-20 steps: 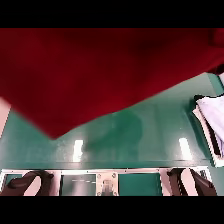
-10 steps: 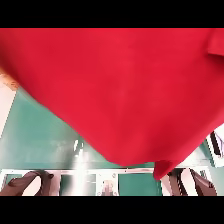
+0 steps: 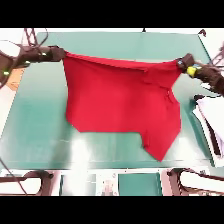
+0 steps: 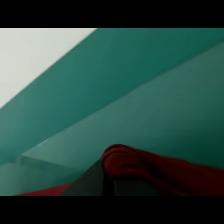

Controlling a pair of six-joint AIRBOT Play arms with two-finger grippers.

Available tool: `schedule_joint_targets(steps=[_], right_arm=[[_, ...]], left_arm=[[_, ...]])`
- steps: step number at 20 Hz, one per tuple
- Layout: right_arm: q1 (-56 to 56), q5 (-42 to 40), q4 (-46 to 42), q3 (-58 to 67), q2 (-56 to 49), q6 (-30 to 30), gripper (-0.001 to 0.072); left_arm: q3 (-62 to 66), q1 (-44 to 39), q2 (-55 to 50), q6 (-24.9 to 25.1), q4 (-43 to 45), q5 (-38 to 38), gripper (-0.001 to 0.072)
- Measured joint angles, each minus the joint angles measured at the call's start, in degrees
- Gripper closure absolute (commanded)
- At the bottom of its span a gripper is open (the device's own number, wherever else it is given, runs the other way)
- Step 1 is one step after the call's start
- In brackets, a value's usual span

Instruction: Fold the shirts.

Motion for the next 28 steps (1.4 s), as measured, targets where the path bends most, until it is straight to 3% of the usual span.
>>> schedule_joint_targets(steps=[2,3,4,5,6,7,8,11,12,14,16,19,22,24,28], right_arm=[[0.9,-0.2,1.3,4.8,-7.9,-1.0,0.0695],[1.1,0.3,1.6,6.8,-10.9,-1.3,0.0627],[1.2,0.9,2.0,8.5,-13.2,-1.6,0.0458],[1.1,1.6,2.3,9.8,-14.8,-1.9,0.0431],[0.5,3.1,2.4,10.7,-15.9,-2.0,0.0439],[-0.8,5.0,2.4,11.4,-16.5,-2.0,0.051],[-2.4,7.8,2.5,11.9,-16.7,-2.1,0.0533],[-9.7,20.6,-0.4,12.3,-15.5,-0.6,0.0532],[-12.3,24.8,-2.3,11.7,-14.4,0.4,0.0523],[-17.2,32.2,-8.7,8.7,-11.1,2.4,0.0408],[-21.8,36.7,-15.6,4.0,-7.0,4.1,0.035],[-27.1,40.2,-25.4,-3.4,-3.0,7.0,0.0348],[-29.2,41.6,-32.9,-9.6,-1.6,9.1,0.0339],[-29.6,41.4,-36.0,-12.7,-1.1,9.6,0.0278],[-29.7,39.1,-38.6,-15.9,-2.0,9.9,0.0278]], left_arm=[[0.2,-0.6,-3.4,0.2,-1.5,2.7,0.0678],[0.3,-0.8,-4.7,0.3,-2.2,3.8,0.0677],[0.3,-0.9,-5.7,0.4,-2.4,4.2,0.0524],[0.3,-1.0,-6.4,0.4,-2.6,4.4,0.0026],[0.4,-0.8,-6.8,0.4,-2.6,4.3,0.0049],[0.6,-0.4,-6.8,0.3,-2.8,3.6,0.0047],[0.9,0.5,-6.7,0.3,-2.8,1.8,0.0047],[2.4,5.5,-4.9,-1.0,-2.5,-6.7,0.0047],[2.8,7.7,-4.3,-1.6,-2.2,-10.8,0.0047],[3.1,11.9,-3.3,-2.5,-2.1,-18.8,0.0046],[2.3,15.1,-2.9,-3.4,-1.6,-26.6,0.0047],[-3.1,17.2,-2.5,-4.3,-1.2,-35.8,0.0046],[-11.7,18.3,-2.4,-4.6,-0.9,-40.2,0.0047],[-17.5,18.3,-2.4,-4.3,-1.0,-41.4,0.0046],[-26.9,18.6,-2.4,-3.5,-1.9,-39.8,0.0047]])
